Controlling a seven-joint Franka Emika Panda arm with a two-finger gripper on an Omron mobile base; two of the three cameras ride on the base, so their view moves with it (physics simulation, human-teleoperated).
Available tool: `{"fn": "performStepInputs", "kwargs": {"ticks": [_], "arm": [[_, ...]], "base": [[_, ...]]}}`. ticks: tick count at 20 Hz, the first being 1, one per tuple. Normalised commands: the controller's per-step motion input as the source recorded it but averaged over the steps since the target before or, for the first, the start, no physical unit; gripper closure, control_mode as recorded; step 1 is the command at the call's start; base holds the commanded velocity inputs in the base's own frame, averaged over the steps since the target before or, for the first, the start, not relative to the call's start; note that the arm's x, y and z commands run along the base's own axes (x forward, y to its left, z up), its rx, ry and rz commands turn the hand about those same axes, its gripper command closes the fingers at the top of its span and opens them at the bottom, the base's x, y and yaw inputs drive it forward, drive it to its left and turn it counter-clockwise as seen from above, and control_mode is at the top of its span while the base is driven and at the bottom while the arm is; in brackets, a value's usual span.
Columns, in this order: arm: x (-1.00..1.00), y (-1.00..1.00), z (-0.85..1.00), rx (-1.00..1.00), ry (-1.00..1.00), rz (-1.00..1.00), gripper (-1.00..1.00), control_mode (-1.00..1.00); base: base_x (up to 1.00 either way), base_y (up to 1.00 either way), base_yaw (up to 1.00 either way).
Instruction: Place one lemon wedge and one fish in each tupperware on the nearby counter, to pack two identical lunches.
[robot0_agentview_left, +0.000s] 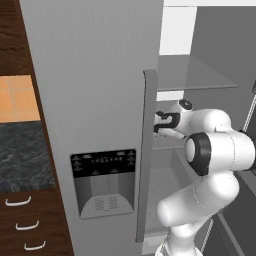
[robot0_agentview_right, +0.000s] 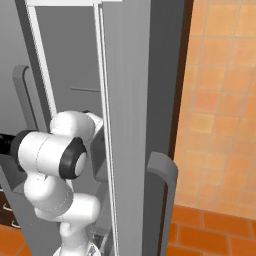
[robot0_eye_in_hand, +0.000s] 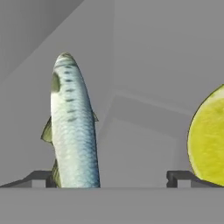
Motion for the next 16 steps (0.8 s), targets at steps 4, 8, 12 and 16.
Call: {"fn": "performStepInputs", "kwargs": {"ticks": [4,8,12,16], "arm": [[0.17,0.01,-0.67,-0.04,-0.01,0.02,-1.0,-1.0],[-0.14,0.02,-0.84,-0.06,0.0,0.01,1.0,-1.0],[-0.72,0.01,-0.62,-0.02,0.0,0.01,1.0,-1.0],[-1.0,-0.07,-0.46,0.0,-0.04,0.0,1.0,-1.0]], "base": [[0.0,0.0,0.0],[0.0,0.0,0.0],[0.0,0.0,0.0],[0.0,0.0,0.0]]}}
